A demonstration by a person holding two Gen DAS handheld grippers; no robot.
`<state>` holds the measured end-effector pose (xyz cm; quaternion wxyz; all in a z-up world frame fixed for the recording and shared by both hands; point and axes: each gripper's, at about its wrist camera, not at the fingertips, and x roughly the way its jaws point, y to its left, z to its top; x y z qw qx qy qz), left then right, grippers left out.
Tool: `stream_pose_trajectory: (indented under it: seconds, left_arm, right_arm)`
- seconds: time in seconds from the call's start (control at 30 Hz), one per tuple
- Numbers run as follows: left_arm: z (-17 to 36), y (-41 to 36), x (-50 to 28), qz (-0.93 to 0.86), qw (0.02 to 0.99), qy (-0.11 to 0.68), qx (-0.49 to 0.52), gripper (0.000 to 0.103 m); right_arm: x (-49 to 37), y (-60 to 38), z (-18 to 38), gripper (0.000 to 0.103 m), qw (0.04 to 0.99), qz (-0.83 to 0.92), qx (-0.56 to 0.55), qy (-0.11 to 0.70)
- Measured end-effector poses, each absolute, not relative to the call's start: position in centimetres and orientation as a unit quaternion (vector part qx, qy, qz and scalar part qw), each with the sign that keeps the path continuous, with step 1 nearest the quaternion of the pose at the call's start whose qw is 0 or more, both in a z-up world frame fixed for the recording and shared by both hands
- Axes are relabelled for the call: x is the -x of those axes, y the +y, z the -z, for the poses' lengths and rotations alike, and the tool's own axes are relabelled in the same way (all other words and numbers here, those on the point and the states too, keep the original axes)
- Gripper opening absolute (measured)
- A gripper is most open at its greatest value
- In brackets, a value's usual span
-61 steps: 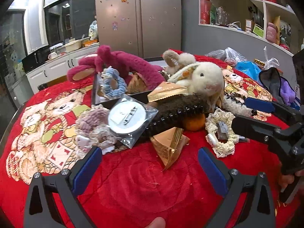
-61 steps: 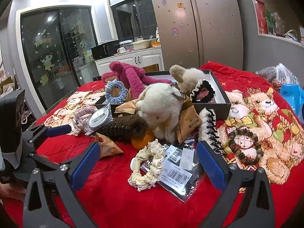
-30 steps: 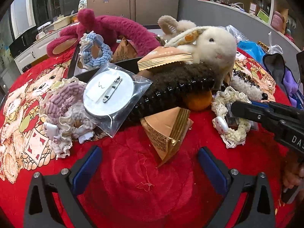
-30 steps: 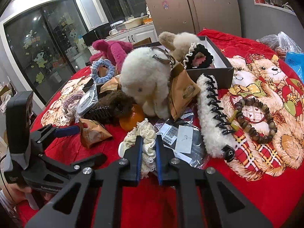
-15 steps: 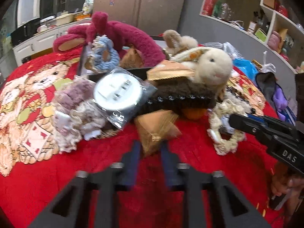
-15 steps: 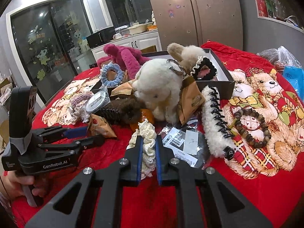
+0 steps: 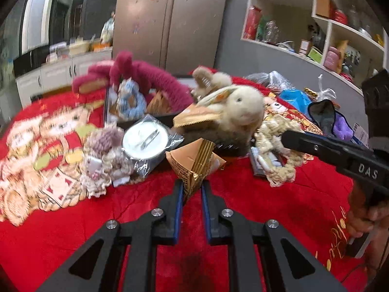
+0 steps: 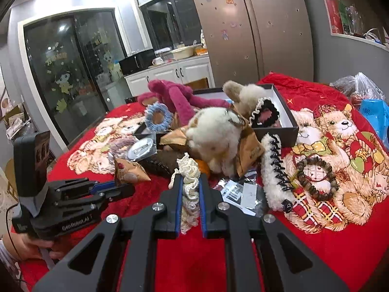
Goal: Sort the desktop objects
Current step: 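Lift both held items up from the pile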
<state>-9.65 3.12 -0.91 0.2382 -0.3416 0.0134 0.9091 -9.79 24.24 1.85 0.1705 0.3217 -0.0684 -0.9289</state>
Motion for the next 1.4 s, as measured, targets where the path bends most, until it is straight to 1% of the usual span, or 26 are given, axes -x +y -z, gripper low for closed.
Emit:
stream_pose_trajectory:
  seconds: [0.17,0.57,0.83,1.0,1.2,1.4]
  left_arm:
    - [0.0,3.6,8.8,-0.921,0.232,0.013,0.311,0.014]
    - [0.3,2.0,9.5,-0.925,0.206,-0.015,0.319,0.015]
    - [-0.9,1.4,9.7,-0.930,0.205,-0.018,0.303,0.015]
    - [-1.8,1.3,9.8,-0.936,0.201,-0.012,0.288,0.015]
    - [-2.5,0.9,10.3,-0.936,0.189,-0.017,0.296,0.015]
    - [-4.4,-0.4,11.1,-0.941,0.176,-0.045,0.287,0.015]
  right_arm:
    - [9.0,24.2,-2.8,0.013,0.175,0.933,-0.307,-0.070]
    - [8.7,24.3,-2.8,0.013,0.182,0.931,-0.306,-0.076]
    - [8.4,24.5,-3.3,0.013,0.183,0.934,-0.297,-0.075]
    - [8.1,24.8,-4.1,0.013,0.186,0.937,-0.285,-0.078]
    - [7.9,25.1,-5.3,0.013,0.192,0.938,-0.277,-0.087]
    - [8.4,24.8,-7.4,0.013,0.186,0.943,-0.264,-0.080]
